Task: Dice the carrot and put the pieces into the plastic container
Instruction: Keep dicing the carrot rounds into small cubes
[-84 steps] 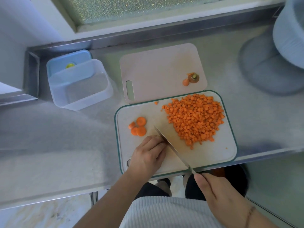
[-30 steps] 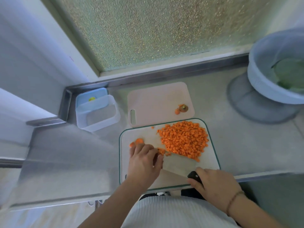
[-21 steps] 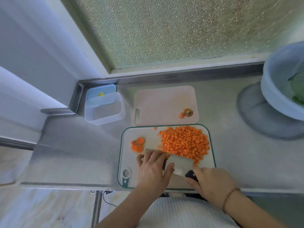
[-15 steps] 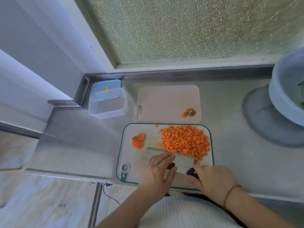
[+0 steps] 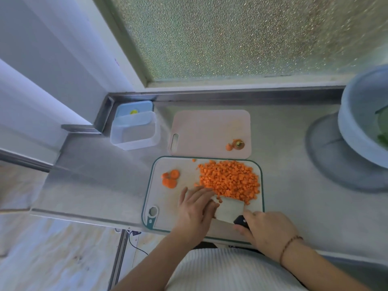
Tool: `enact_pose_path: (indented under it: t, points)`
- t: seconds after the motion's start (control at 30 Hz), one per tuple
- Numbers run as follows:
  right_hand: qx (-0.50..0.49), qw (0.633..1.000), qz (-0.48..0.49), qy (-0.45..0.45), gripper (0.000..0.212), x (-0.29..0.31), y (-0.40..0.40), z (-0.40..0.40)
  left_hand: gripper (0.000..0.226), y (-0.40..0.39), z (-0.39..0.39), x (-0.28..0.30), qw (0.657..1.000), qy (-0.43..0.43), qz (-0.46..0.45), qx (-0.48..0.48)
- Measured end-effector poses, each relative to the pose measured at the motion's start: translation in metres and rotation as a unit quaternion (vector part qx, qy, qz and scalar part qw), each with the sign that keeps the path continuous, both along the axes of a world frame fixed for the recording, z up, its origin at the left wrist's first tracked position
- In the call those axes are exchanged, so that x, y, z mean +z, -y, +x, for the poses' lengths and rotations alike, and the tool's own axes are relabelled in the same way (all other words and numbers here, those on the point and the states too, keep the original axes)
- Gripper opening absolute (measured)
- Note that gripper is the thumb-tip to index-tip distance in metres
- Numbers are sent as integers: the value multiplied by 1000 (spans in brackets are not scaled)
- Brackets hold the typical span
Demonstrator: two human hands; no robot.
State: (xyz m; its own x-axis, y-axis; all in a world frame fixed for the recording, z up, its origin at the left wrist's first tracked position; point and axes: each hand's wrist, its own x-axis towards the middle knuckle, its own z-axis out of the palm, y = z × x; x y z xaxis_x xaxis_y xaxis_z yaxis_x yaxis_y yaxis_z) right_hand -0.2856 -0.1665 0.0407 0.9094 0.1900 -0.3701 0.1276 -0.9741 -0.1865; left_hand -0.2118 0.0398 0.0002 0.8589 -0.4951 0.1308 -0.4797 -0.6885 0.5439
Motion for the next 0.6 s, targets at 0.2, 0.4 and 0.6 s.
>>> enact_pose_path:
  t: [0.2,0.4,0.6]
  points:
    - [2,1000,-4,11,57,3,2,-2,15,-11,25,3,996,74,29,-34]
    - [27,999,-33,-2,60,7,1,-2,25,5,28,2,996,39,62,-40]
    - [33,998,-46,-14,64,12,-3,-4,31,24,44,1,994,4,91,-52]
